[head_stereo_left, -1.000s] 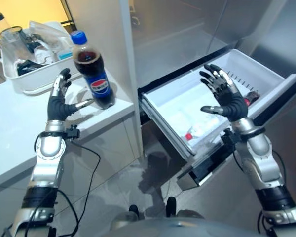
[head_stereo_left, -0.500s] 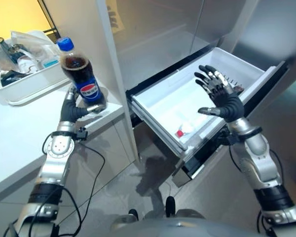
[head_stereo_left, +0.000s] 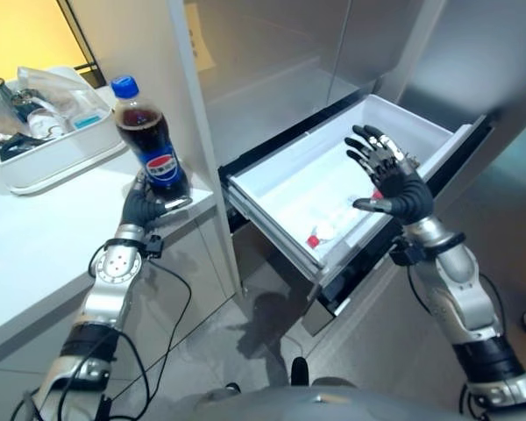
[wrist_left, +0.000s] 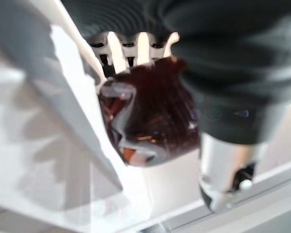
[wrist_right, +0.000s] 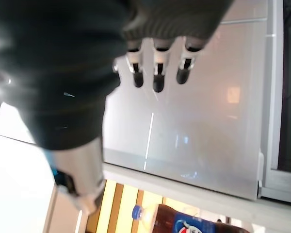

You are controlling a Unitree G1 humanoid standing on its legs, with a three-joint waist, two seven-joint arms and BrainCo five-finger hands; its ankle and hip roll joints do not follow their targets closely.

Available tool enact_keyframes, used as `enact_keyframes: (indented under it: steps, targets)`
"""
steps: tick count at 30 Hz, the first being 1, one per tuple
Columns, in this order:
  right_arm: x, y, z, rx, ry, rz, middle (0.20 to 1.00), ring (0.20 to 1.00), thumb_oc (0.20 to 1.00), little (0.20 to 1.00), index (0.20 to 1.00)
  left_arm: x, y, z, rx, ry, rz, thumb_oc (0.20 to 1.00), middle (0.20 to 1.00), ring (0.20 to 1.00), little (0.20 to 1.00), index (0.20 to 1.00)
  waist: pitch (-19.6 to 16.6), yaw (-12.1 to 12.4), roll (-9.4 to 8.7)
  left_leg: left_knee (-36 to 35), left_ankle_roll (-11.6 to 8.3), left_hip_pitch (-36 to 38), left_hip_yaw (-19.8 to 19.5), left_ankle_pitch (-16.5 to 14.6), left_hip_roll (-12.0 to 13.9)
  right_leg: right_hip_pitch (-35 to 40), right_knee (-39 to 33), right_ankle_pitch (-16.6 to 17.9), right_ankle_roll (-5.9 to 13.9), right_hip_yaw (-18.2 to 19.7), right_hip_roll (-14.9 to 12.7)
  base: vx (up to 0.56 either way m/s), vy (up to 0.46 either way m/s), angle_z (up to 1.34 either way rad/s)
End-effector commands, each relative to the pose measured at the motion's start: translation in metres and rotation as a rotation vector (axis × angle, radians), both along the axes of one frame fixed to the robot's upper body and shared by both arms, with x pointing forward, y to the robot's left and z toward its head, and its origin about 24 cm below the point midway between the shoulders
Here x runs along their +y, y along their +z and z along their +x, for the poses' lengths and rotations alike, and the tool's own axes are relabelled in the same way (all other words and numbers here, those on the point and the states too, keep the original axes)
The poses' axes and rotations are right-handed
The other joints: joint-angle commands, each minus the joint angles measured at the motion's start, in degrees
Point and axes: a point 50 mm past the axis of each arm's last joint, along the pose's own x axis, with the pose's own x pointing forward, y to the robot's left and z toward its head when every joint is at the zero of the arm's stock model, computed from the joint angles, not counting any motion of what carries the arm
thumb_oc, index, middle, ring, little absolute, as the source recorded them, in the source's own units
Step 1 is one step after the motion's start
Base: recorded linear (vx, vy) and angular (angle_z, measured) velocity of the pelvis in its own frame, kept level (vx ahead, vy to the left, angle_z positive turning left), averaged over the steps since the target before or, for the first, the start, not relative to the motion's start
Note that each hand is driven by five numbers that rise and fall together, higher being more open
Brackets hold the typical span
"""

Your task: Take the drinks into the refrigerator

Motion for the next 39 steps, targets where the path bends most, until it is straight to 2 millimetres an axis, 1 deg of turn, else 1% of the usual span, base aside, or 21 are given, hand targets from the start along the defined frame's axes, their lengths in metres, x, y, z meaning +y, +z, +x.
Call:
enact_keyframes:
  steps: [1,5,6,7,8,13,14,15,17,18,19,20,24,33,39]
  targets:
    - [0.010,0.028,-0.009,-0.131,0.073,0.062,1.000,1.000,1.000,1.000,1.000,-0.013,0.032,0.033,-0.107,-0.012,0.016,1.000,1.000,1.000,1.000,1.000,-0.49,-1.35,-0.51,0.07,1.18,1.90,-0.97,-4.86,-0.80,0.85,6.70,-5.56,6.07,0.91,-1.84,0.00,0.000,0.00]
    - [0.013,0.022,-0.010,-0.103,0.094,0.060,1.000,1.000,1.000,1.000,1.000,-0.017,0.039,0.045,-0.116,0.011,0.021,1.000,1.000,1.000,1.000,1.000,-0.77,-1.89,-0.66,0.07,1.10,2.21,-0.92,-5.00,-0.77,1.10,6.59,-5.57,6.02,0.91,-1.66,0.01,-0.001,0.00]
    - [0.014,0.021,-0.010,-0.096,0.098,0.061,1.000,1.000,1.000,1.000,1.000,-0.019,0.044,0.048,-0.130,0.011,0.029,1.000,1.000,1.000,1.000,1.000,-0.84,-2.06,-0.69,0.07,1.08,2.29,-0.91,-5.06,-0.76,1.10,6.58,-5.57,6.04,0.93,-1.61,0.00,0.000,0.00]
    - [0.013,0.021,-0.010,-0.096,0.098,0.061,1.000,1.000,1.000,1.000,1.000,-0.019,0.044,0.048,-0.131,0.011,0.029,1.000,1.000,1.000,1.000,1.000,-0.81,-2.04,-0.69,0.07,1.07,2.29,-0.92,-5.06,-0.76,1.10,6.57,-5.58,6.03,0.93,-1.61,0.00,0.000,0.00]
    - [0.014,0.020,-0.011,-0.088,0.105,0.060,1.000,1.000,1.000,1.000,1.000,-0.022,0.047,0.053,-0.136,0.018,0.031,1.000,1.000,1.000,1.000,1.000,-0.87,-2.30,-0.78,0.07,1.03,2.36,-0.86,-5.11,-0.73,1.06,6.64,-5.57,6.07,0.93,-1.55,0.00,0.000,0.00]
    - [0.016,0.016,-0.012,-0.067,0.113,0.059,1.000,1.000,1.000,1.000,1.000,-0.028,0.054,0.062,-0.146,0.027,0.021,1.000,1.000,1.000,1.000,1.000,-0.99,-2.75,-0.75,0.07,0.92,2.48,-0.90,-5.11,-0.67,1.22,6.80,-5.68,5.99,0.89,-1.41,0.01,-0.002,-0.01]
    - [0.016,0.013,-0.013,-0.051,0.111,0.060,1.000,1.000,1.000,1.000,1.000,-0.034,0.056,0.066,-0.144,0.019,0.009,1.000,1.000,1.000,1.000,1.000,-1.19,-3.01,-0.74,0.07,0.91,2.55,-0.98,-5.12,-0.66,1.32,6.78,-5.69,5.99,0.88,-1.36,0.00,0.000,0.00]
    - [0.015,0.013,-0.013,-0.052,0.110,0.060,1.000,1.000,1.000,1.000,1.000,-0.034,0.056,0.067,-0.144,0.018,0.009,1.000,1.000,1.000,1.000,1.000,-1.17,-2.99,-0.73,0.07,0.91,2.54,-0.99,-5.12,-0.66,1.33,6.77,-5.68,5.99,0.86,-1.36,0.00,0.000,0.00]
    - [0.016,0.011,-0.013,-0.043,0.107,0.054,1.000,1.000,1.000,1.000,1.000,-0.042,0.059,0.072,-0.142,0.008,0.002,1.000,1.000,1.000,1.000,1.000,-1.34,-3.35,-0.65,0.07,0.82,2.51,-1.07,-5.09,-0.65,1.49,6.52,-5.59,5.98,0.78,-1.34,0.00,0.000,0.00]
    - [0.015,0.011,-0.013,-0.044,0.107,0.054,1.000,1.000,1.000,1.000,1.000,-0.042,0.059,0.073,-0.142,0.007,0.002,0.887,0.887,0.887,0.887,0.887,-1.33,-3.33,-0.65,0.07,0.82,2.51,-1.08,-5.09,-0.65,1.50,6.50,-5.58,5.98,0.77,-1.34,0.00,0.000,0.00]
    - [0.016,0.011,-0.014,-0.043,0.109,0.054,1.000,1.000,1.000,1.000,1.000,-0.045,0.059,0.075,-0.135,0.005,0.000,0.200,0.200,0.200,0.200,0.200,-1.35,-3.46,-0.60,0.07,0.78,2.49,-1.09,-5.06,-0.62,1.50,6.38,-5.52,5.99,0.73,-1.37,-0.01,-0.014,0.03]
    - [0.016,0.011,-0.014,-0.044,0.109,0.056,1.000,1.000,1.000,1.000,1.000,-0.048,0.060,0.078,-0.132,0.003,-0.019,0.200,0.200,0.200,0.200,0.200,-1.34,-3.65,-0.56,0.07,0.70,2.45,-1.09,-4.98,-0.60,1.45,6.23,-5.40,5.99,0.81,-1.35,-0.01,-0.014,0.05]
    - [0.016,0.012,-0.014,-0.045,0.111,0.056,1.000,1.000,1.000,1.000,1.000,-0.052,0.060,0.080,-0.121,-0.001,0.000,0.200,0.200,0.200,0.200,0.200,-1.39,-3.91,-0.44,0.07,0.62,2.43,-0.98,-4.84,-0.47,1.38,6.26,-5.36,5.91,0.91,-1.27,0.00,-0.009,0.02]
    - [0.015,0.012,-0.015,-0.049,0.103,0.060,1.000,1.000,1.000,1.000,1.000,-0.048,0.049,0.077,-0.087,0.005,0.016,0.200,0.200,0.200,0.200,0.200,-1.56,-3.93,-0.14,0.07,0.42,2.49,-0.74,-4.67,-0.40,1.63,6.00,-5.20,5.79,0.83,-1.16,0.00,0.000,0.00]
    - [0.016,0.011,-0.016,-0.048,0.104,0.058,1.000,1.000,1.000,1.000,1.000,-0.049,0.048,0.073,-0.101,-0.009,-0.008,0.200,0.200,0.200,0.200,0.200,-1.59,-3.72,-0.15,0.07,0.40,2.37,-0.96,-4.53,-0.42,1.71,5.90,-4.97,5.78,0.40,-1.28,0.00,0.000,0.00]
